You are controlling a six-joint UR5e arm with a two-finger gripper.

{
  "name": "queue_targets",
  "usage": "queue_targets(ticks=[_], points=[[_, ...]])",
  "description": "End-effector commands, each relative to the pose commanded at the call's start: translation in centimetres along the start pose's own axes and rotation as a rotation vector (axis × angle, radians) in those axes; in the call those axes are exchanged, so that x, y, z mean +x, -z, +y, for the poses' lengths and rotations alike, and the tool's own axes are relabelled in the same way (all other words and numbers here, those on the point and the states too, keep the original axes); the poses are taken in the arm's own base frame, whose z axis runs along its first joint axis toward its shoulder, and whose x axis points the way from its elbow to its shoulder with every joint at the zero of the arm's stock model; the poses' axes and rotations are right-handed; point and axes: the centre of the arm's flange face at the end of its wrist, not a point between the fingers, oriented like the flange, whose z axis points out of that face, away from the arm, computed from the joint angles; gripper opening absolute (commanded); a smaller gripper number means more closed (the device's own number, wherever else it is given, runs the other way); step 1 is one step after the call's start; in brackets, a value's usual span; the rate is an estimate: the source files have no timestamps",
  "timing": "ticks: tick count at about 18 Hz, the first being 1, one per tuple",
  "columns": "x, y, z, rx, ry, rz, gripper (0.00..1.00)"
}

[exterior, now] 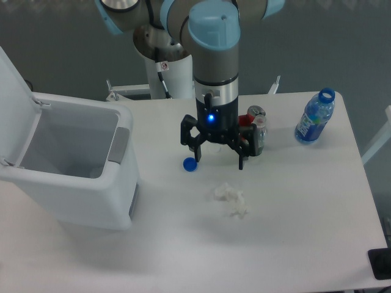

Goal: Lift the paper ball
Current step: 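Move the open gripper over the crumpled white paper ball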

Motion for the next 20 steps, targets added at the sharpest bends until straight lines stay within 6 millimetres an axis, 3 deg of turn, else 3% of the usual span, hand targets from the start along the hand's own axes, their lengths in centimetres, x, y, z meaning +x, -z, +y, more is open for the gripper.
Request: queue_targets(ticks=[7, 15, 20], points=[[0.0, -1.1, 0.4, -0.025, 0.006, 0.004, 1.0], [2.6, -5.7, 3.4, -0.106, 0.023, 0.088, 1.0], [2.6, -9.5, 4.3, -0.163, 0.025, 0.13, 1.0]])
